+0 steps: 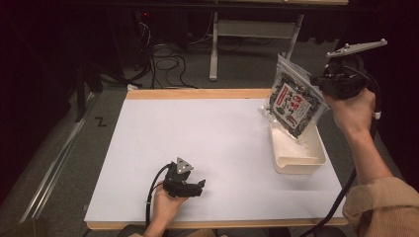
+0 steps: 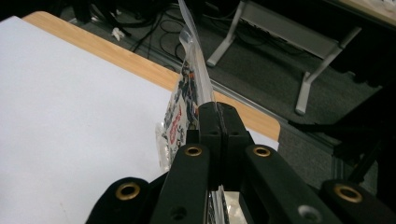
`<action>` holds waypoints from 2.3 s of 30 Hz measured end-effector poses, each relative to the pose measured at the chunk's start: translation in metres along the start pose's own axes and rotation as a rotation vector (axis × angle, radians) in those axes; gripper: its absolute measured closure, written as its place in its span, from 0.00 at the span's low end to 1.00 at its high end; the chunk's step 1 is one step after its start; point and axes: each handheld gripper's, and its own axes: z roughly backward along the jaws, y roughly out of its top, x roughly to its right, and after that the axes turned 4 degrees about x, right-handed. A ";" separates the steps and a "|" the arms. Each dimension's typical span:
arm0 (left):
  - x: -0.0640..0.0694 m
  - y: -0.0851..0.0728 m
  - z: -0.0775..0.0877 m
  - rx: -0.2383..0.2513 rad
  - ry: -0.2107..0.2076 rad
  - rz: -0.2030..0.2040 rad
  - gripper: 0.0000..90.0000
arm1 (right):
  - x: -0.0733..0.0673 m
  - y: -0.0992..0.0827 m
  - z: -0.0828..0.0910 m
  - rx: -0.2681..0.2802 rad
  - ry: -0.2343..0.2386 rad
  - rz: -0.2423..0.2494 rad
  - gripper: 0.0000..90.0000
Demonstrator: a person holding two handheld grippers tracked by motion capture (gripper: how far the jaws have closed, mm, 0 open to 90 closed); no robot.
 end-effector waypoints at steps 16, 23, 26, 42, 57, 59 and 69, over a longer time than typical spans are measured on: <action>0.001 -0.001 0.000 -0.001 -0.002 0.002 0.25 | 0.022 -0.022 -0.001 -0.043 -0.031 -0.023 1.00; 0.002 -0.001 -0.001 -0.006 -0.010 0.000 0.25 | 0.033 -0.028 0.002 -0.054 -0.050 -0.037 1.00; 0.003 -0.001 -0.002 -0.013 -0.012 -0.001 0.25 | 0.036 -0.032 -0.001 -0.064 -0.075 -0.036 1.00; 0.002 -0.001 -0.001 -0.012 -0.004 -0.006 0.25 | 0.030 -0.044 -0.023 -0.127 -0.060 0.005 1.00; 0.003 -0.001 -0.004 -0.019 -0.007 -0.002 0.25 | 0.034 -0.065 -0.046 -0.168 -0.045 -0.003 1.00; 0.003 -0.001 -0.005 -0.022 -0.006 -0.006 0.25 | 0.034 -0.065 -0.046 -0.171 -0.054 0.000 1.00; 0.003 -0.002 -0.006 -0.026 -0.009 -0.006 0.25 | 0.044 -0.079 -0.052 -0.143 -0.076 -0.035 0.96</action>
